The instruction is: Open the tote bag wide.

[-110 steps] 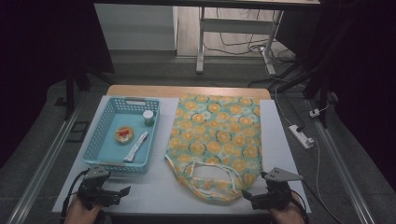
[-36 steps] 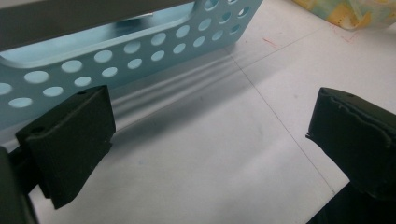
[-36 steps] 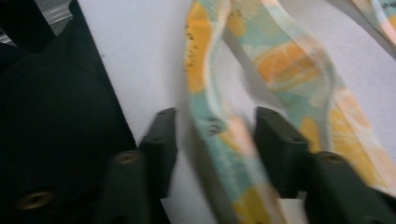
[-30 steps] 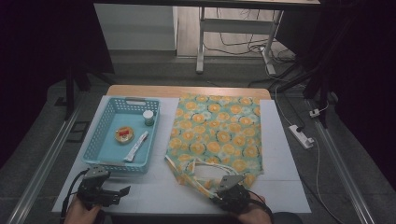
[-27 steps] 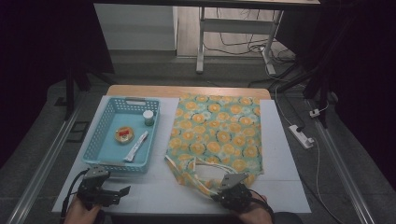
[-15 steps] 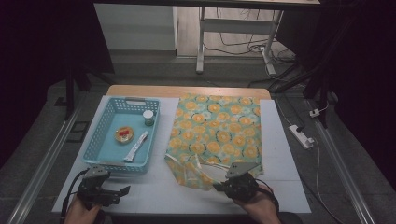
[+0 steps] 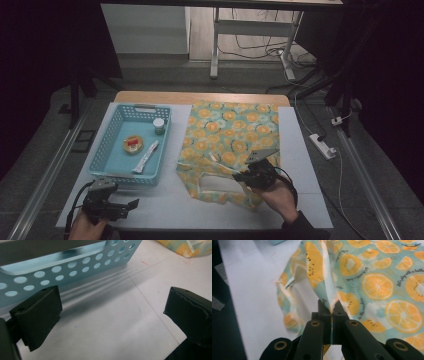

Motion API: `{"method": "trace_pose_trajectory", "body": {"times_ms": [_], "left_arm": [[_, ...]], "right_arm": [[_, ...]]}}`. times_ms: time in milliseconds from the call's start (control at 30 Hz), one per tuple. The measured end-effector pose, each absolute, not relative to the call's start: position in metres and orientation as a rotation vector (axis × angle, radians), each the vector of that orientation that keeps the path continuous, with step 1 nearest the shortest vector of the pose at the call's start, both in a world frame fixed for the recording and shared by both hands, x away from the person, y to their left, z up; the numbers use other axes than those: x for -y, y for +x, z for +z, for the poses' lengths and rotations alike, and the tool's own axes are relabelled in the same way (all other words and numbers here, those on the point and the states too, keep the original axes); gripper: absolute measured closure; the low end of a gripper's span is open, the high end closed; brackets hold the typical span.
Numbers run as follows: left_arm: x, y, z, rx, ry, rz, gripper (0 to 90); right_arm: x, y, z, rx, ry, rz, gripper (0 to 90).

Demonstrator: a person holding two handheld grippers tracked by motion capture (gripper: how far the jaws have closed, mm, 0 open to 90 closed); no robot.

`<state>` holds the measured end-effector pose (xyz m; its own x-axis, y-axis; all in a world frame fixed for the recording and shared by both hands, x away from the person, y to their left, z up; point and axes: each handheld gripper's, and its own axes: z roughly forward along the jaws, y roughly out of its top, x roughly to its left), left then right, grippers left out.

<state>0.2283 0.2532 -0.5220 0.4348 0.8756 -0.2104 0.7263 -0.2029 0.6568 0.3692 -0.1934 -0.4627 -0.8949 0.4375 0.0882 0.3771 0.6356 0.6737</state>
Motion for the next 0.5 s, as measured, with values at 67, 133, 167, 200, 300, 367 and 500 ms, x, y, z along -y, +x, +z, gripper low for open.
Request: {"method": "trace_pose_trajectory", "body": {"times_ms": [67,133,167,200,300,367,500], "left_arm": [[-0.253,0.228,-0.522,-1.347,1.984,0.270,1.5],[-0.253,0.228,-0.522,-1.348,1.983,0.270,1.5],[-0.253,0.228,-0.522,-1.348,1.982,0.269,1.5],[-0.253,0.228,-0.522,-1.349,1.981,0.268,1.5],[-0.254,0.229,-0.522,-1.350,1.980,0.266,1.5],[-0.254,0.229,-0.522,-1.350,1.980,0.264,1.5],[-0.254,0.229,-0.522,-1.350,1.978,0.263,1.5]], "right_arm": [[0.192,0.375,-0.465,-2.768,0.691,1.097,89.9],[0.192,0.385,-0.465,-2.756,0.706,1.092,90.0],[0.192,0.385,-0.465,-2.756,0.706,1.092,90.0],[0.192,0.388,-0.465,-2.749,0.710,1.092,89.9],[0.191,0.405,-0.460,-2.712,0.735,1.101,90.0],[0.190,0.410,-0.459,-2.705,0.741,1.103,90.0],[0.186,0.433,-0.453,-2.674,0.755,1.096,90.0]]}}
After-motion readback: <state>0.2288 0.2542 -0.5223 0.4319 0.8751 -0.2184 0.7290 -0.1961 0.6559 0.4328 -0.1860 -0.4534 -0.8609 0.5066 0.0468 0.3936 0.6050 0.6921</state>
